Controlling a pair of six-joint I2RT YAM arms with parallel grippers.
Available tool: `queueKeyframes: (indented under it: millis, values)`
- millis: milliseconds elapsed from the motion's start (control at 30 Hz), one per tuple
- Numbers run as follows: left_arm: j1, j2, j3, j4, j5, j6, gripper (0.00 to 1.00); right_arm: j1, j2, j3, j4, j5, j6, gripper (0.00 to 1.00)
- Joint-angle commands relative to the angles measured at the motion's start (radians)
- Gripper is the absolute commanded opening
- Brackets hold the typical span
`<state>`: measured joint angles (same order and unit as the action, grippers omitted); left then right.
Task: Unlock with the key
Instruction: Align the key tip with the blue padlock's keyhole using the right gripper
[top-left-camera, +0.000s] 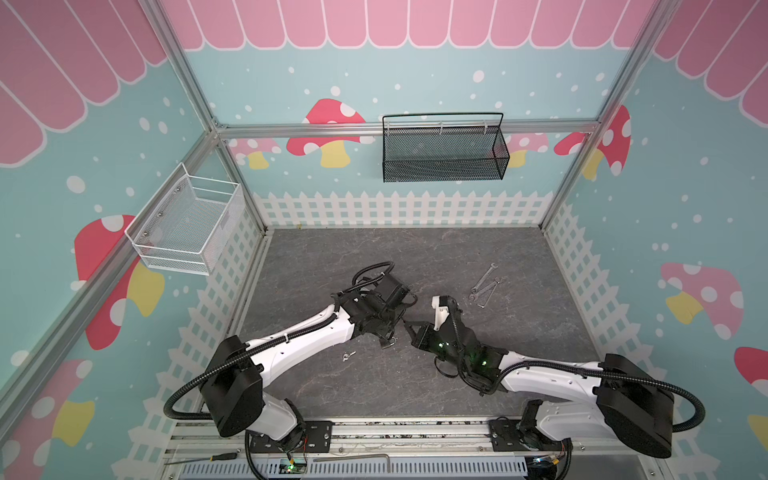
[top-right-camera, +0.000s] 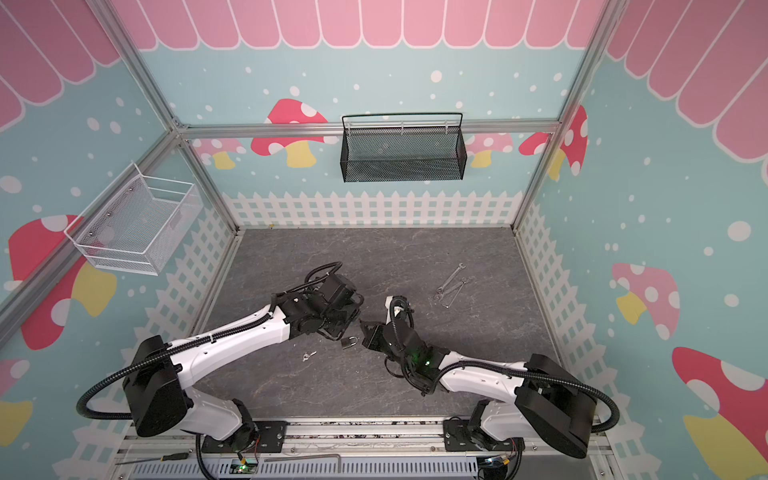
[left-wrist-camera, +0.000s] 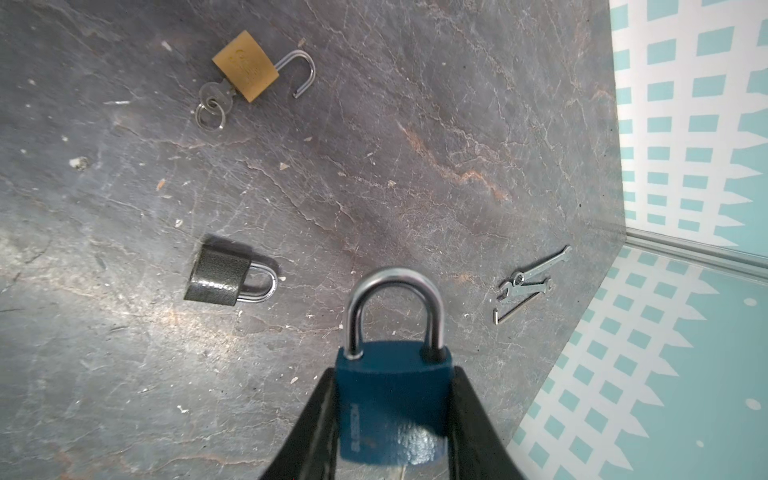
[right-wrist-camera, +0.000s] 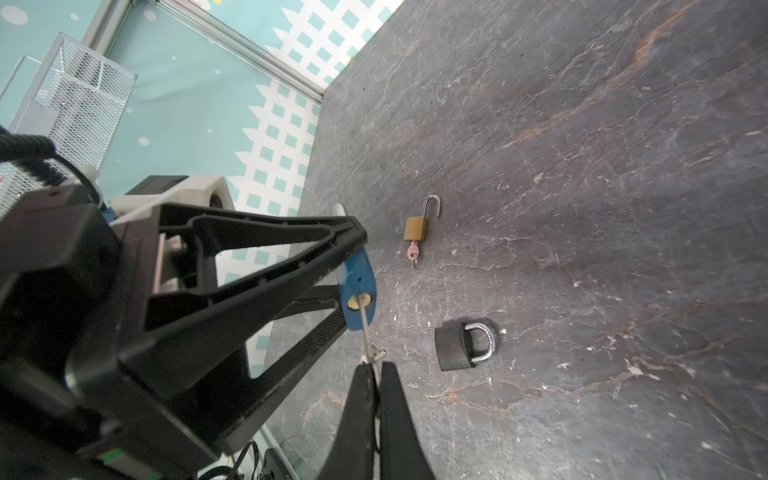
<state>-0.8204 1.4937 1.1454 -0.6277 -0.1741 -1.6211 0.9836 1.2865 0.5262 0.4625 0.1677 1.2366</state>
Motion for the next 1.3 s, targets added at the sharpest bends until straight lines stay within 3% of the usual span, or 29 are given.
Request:
queueKeyframes:
  millis: [0,233,333,467,600,767,967,1267]
  values:
    - [-0.024,-0.026,0.008,0.006,0.028,-0.029,0.00,-0.003,0.020,0.030,0.051,0.002,0.028,0.00]
    - [-0.043,-0.051,0.021,0.027,0.047,-0.056,0.00,-0.007,0.058,0.090,-0.097,0.027,0.027,0.00]
    - [-0.056,-0.052,0.038,0.029,0.043,-0.039,0.00,-0.009,0.061,0.100,-0.078,0.022,0.016,0.00]
    - [-0.069,-0.047,0.051,0.018,0.059,0.007,0.00,-0.046,0.057,0.081,0.083,-0.106,0.009,0.00]
    - [-0.074,-0.056,0.053,-0.032,0.058,0.066,0.00,-0.085,0.034,0.094,0.063,-0.180,0.023,0.00]
    - [-0.074,-0.061,0.036,-0.081,0.032,0.126,0.00,-0.092,-0.019,0.117,-0.063,-0.143,0.004,0.00]
    - [-0.080,-0.032,0.040,-0.129,-0.001,0.188,0.00,-0.098,-0.055,0.122,-0.069,-0.168,0.051,0.00]
    - [-0.082,-0.030,0.030,-0.142,-0.041,0.182,0.00,-0.099,-0.080,0.171,-0.182,-0.129,0.058,0.00]
